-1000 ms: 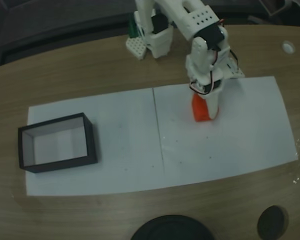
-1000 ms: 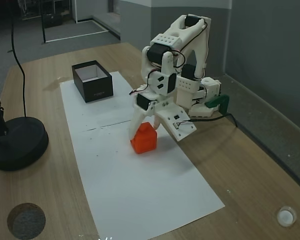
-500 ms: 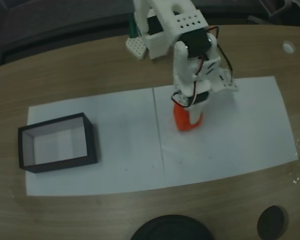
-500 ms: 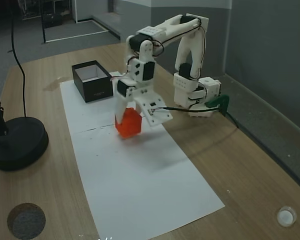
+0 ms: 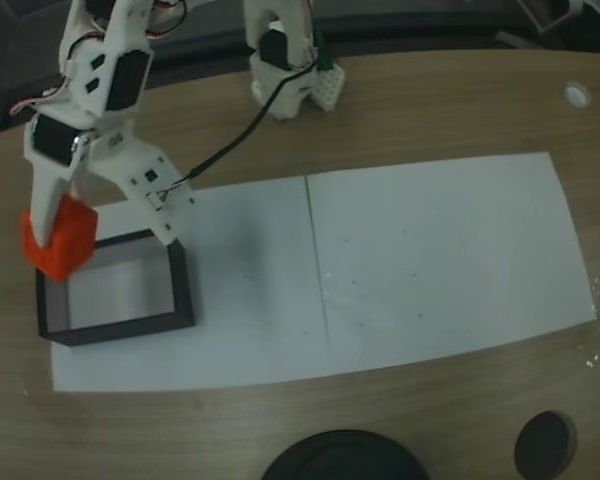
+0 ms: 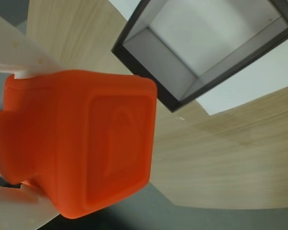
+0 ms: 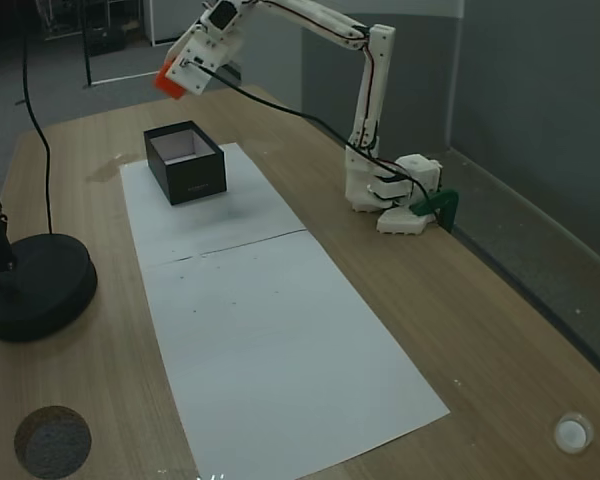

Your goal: Grab a orange square and put it in the box.

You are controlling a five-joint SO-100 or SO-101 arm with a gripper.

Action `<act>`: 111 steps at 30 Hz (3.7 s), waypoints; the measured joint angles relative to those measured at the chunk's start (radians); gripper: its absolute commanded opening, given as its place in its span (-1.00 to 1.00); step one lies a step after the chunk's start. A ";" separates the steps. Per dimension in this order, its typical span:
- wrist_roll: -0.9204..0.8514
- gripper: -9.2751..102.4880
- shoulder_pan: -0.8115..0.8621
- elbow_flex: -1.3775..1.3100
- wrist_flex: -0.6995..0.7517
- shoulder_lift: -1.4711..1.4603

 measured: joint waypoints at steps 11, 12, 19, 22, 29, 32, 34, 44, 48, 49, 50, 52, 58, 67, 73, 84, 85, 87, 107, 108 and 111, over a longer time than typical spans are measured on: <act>0.000 -0.63 0.032 -0.044 0.000 -0.255; 0.000 -0.63 0.032 -0.044 0.000 -0.272; 0.009 -0.50 0.017 -0.044 0.000 -0.371; 0.075 -0.29 0.023 -0.044 0.000 -0.387; 0.107 -0.19 0.025 -0.044 0.000 -0.387; 0.107 -0.22 0.023 -0.044 0.003 -0.387; 0.107 -0.36 0.015 -0.046 0.035 -0.374; 0.147 -0.81 -0.296 -0.046 0.374 -0.069; 0.221 -0.84 -0.489 -0.046 0.480 0.026; 0.239 -0.84 -0.531 -0.046 0.485 0.046; 0.258 -0.84 -0.574 -0.037 0.486 0.069; 0.288 -0.84 -0.661 0.011 0.488 0.124; 0.357 -0.84 -0.873 0.195 0.471 0.311; 0.360 -0.84 -0.928 0.614 0.293 0.773; 0.328 -0.84 -0.930 1.032 0.115 1.175; 0.213 -0.84 -0.838 1.282 0.061 1.664; 0.213 -0.84 -0.827 1.295 0.057 1.690; 0.213 -0.84 -0.807 1.330 0.054 1.743; 0.213 -0.84 -0.796 1.833 0.051 1.787; 0.216 -0.84 -0.795 1.835 0.051 1.787; 0.247 -0.84 -0.795 1.835 0.057 1.787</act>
